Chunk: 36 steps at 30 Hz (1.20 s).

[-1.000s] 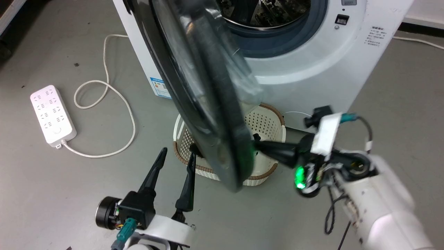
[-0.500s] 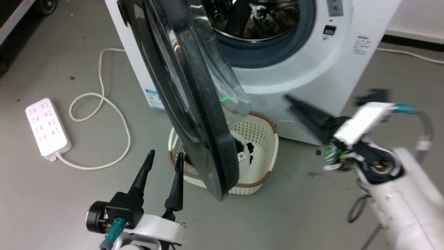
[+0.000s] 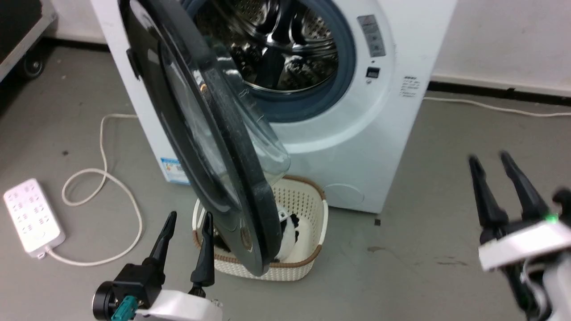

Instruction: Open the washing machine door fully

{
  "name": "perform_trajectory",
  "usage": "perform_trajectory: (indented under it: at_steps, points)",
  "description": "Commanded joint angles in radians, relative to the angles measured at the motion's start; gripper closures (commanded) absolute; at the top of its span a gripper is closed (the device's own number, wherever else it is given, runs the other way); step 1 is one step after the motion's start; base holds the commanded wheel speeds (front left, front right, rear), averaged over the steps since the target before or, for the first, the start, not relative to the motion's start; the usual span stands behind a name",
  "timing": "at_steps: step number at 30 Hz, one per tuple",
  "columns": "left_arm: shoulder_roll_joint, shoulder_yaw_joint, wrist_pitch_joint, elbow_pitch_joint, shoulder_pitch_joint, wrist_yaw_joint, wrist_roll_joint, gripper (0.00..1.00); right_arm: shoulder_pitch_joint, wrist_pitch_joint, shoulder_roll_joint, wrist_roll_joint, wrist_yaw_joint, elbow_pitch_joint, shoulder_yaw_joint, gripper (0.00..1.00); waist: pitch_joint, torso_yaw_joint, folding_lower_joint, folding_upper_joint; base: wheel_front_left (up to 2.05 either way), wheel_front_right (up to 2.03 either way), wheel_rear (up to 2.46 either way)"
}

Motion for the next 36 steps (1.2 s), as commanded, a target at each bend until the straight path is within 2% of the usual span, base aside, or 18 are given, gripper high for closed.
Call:
perform_trajectory:
  at_steps: [1, 3, 6, 9, 12, 17, 30, 31, 32, 36]
  points:
    - [0.001, 0.002, -0.006, -0.002, 0.017, -0.004, -0.002, 0.00, 0.037, -0.006, 0.033, -0.030, -0.001, -0.014, -0.018, 0.00, -0.018, -0.017, 0.0001, -0.0001, 0.00, 0.00, 0.00]
    - [0.001, 0.007, -0.006, -0.002, 0.027, -0.006, -0.007, 0.00, 0.110, -0.008, 0.098, -0.171, -0.001, -0.071, -0.082, 0.00, -0.020, -0.023, 0.0001, -0.0001, 0.00, 0.00, 0.00]
    - [0.001, 0.006, -0.006, 0.004, 0.033, -0.010, -0.006, 0.00, 0.214, -0.009, 0.218, -0.315, -0.001, -0.184, -0.178, 0.00, -0.019, -0.028, 0.0001, -0.0001, 0.00, 0.00, 0.00]
    - [0.001, 0.002, -0.006, 0.016, 0.034, -0.011, -0.005, 0.00, 0.300, -0.009, 0.281, -0.361, -0.001, -0.245, -0.226, 0.00, -0.017, -0.028, 0.0001, -0.0001, 0.00, 0.00, 0.00]
    - [0.001, -0.001, -0.006, 0.032, 0.032, -0.007, -0.001, 0.00, 0.355, -0.009, 0.297, -0.404, -0.001, -0.276, -0.234, 0.00, -0.013, -0.029, 0.0001, -0.0001, 0.00, 0.00, 0.00]
    - [0.001, -0.014, -0.006, 0.054, 0.028, -0.002, 0.027, 0.00, 0.416, -0.009, 0.304, -0.486, -0.001, -0.260, -0.216, 0.00, -0.007, -0.029, 0.0001, -0.0001, 0.00, 0.00, 0.00]
    - [0.001, -0.017, -0.006, 0.064, 0.011, 0.006, 0.036, 0.00, 0.424, -0.009, 0.305, -0.426, -0.001, -0.243, -0.204, 0.00, 0.000, -0.033, 0.0001, -0.0001, 0.00, 0.00, 0.00]
    - [0.001, -0.018, -0.006, 0.060, 0.010, 0.003, 0.030, 0.76, 0.423, -0.009, 0.305, -0.421, -0.001, -0.243, -0.204, 0.00, -0.001, -0.034, 0.0001, -0.0001, 0.00, 0.00, 0.00]
    - [0.001, -0.017, -0.006, 0.052, 0.009, 0.000, 0.028, 1.00, 0.423, -0.009, 0.305, -0.415, -0.001, -0.244, -0.204, 0.00, -0.001, -0.035, 0.0001, -0.0001, 0.00, 0.00, 0.00]
    - [0.001, 0.001, -0.006, -0.009, 0.002, 0.008, 0.030, 1.00, 0.418, -0.009, 0.305, -0.379, -0.001, -0.249, -0.202, 0.00, 0.001, -0.036, 0.0001, -0.0001, 0.00, 0.00, 0.00]
